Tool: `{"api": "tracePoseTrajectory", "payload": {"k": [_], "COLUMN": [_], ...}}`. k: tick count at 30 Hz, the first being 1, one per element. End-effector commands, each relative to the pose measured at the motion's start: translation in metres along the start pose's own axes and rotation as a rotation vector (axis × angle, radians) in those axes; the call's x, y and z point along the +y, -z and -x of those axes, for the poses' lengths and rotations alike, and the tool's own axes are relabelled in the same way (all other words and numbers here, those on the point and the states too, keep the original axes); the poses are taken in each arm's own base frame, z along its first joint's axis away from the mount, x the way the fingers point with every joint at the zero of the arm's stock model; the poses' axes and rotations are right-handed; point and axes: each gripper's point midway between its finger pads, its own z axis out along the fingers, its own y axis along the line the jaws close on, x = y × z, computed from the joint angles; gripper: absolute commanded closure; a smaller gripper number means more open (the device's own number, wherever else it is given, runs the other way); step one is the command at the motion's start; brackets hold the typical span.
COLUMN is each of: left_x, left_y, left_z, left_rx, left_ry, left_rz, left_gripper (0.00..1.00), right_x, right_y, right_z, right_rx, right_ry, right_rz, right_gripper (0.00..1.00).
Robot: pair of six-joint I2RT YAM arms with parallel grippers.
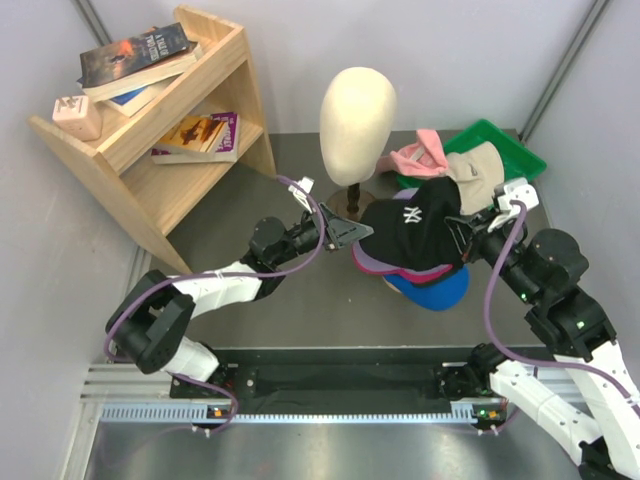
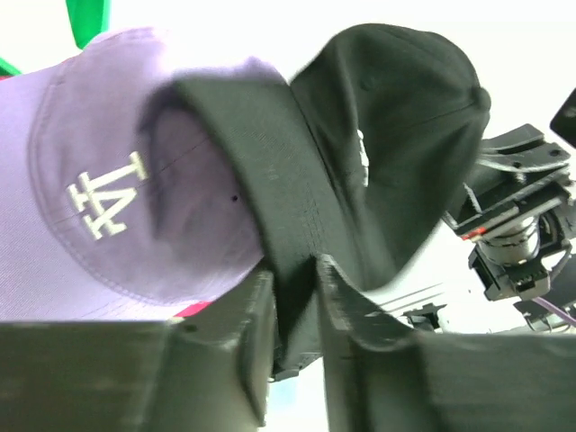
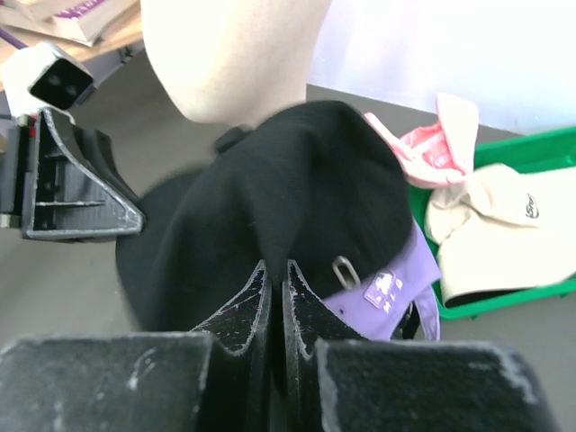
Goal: Stack the hats
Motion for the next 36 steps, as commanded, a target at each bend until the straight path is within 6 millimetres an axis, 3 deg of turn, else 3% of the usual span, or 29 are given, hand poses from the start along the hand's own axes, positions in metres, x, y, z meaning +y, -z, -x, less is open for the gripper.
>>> {"api": "tracePoseTrajectory", "payload": {"k": [1, 4, 6, 11, 16, 19, 20, 23, 26, 36], "left_x": [-0.038, -0.040, -0.043, -0.039, -0.034, -0.029, -0.028, -0.023, -0.022, -0.006], "left_y": [-0.005, -0.004, -0.003, 0.003, 0.017, 0.027, 0.028, 0.032, 0.037, 0.055], "left_z": [0.015, 0.015, 0.014, 0.014, 0.019, 0.020, 0.020, 0.017, 0.016, 0.020], "left_rx": [-0.051, -0.051, -0.051, -0.083, -0.156, -0.204, -0.210, -0.218, -0.240, -0.296], "left_ry": [-0.069, -0.068, -0.072, -0.072, -0.070, -0.050, -0.045, -0.024, -0.005, -0.034], "left_rz": [-0.131, -0.141, -0.153, -0.137, -0.113, -0.105, -0.102, -0.102, -0.129, -0.046], "left_gripper": [0.80, 0.88, 1.00, 1.00, 1.00, 1.00, 1.00, 1.00, 1.00, 1.00], "right_x": [-0.004, -0.008, -0.009, -0.009, -0.013, -0.015, -0.015, -0.018, -0.018, -0.035], "right_y": [0.006, 0.008, 0.010, 0.012, 0.003, -0.006, -0.008, -0.013, -0.015, -0.018], "right_z": [0.015, 0.018, 0.024, 0.040, 0.038, 0.032, 0.030, 0.025, 0.024, 0.015], "right_rx": [-0.048, -0.051, -0.064, -0.101, -0.094, -0.083, -0.082, -0.070, -0.065, -0.057], "right_ry": [-0.010, -0.013, -0.012, -0.014, -0.020, -0.027, -0.036, -0.048, -0.053, -0.113], "right_rz": [-0.030, -0.050, -0.057, -0.061, -0.087, -0.098, -0.106, -0.120, -0.125, -0.233], "right_gripper": [1.00, 1.00, 1.00, 0.99, 0.92, 0.56, 0.32, 0.06, 0.00, 0.00]}}
